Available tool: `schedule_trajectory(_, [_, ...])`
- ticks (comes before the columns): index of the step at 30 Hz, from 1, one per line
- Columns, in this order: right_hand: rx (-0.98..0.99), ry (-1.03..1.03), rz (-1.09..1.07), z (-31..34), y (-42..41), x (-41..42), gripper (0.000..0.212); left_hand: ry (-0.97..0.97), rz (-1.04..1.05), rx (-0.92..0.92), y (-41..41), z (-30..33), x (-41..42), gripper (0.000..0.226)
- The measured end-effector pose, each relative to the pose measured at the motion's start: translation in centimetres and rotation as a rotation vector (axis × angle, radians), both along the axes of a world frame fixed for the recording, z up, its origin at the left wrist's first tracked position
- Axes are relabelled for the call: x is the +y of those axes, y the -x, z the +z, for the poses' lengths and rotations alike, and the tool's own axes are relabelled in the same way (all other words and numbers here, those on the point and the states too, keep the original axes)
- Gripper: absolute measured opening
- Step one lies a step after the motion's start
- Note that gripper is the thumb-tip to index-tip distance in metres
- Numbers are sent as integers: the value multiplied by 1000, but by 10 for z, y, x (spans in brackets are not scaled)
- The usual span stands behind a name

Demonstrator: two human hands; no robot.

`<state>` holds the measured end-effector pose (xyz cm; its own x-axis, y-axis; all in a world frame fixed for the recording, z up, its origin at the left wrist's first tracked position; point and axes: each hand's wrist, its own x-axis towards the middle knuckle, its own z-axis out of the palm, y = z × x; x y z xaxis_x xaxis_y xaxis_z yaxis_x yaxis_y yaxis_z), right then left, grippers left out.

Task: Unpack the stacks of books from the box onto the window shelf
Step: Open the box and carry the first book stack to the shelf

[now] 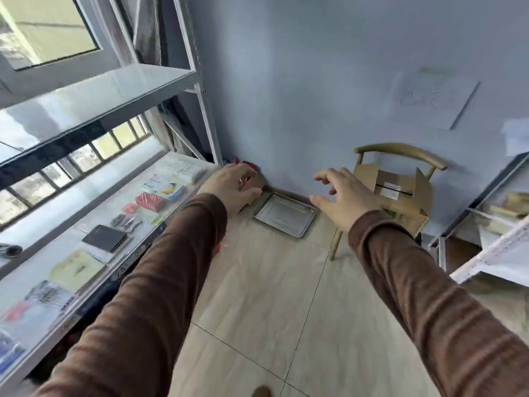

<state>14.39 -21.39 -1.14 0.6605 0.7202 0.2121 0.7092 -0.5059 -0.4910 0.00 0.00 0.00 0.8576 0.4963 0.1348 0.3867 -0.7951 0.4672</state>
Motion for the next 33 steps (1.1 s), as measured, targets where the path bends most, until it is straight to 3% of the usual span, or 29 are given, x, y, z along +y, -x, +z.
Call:
schedule_trajectory(13, [202, 219, -263, -95, -140, -1, 36, 203, -193, 183, -198, -107, 30, 39])
schedule_trajectory(33, [345, 309, -339, -193, -431, -20, 33, 238, -304, 343, -482, -191, 12, 38])
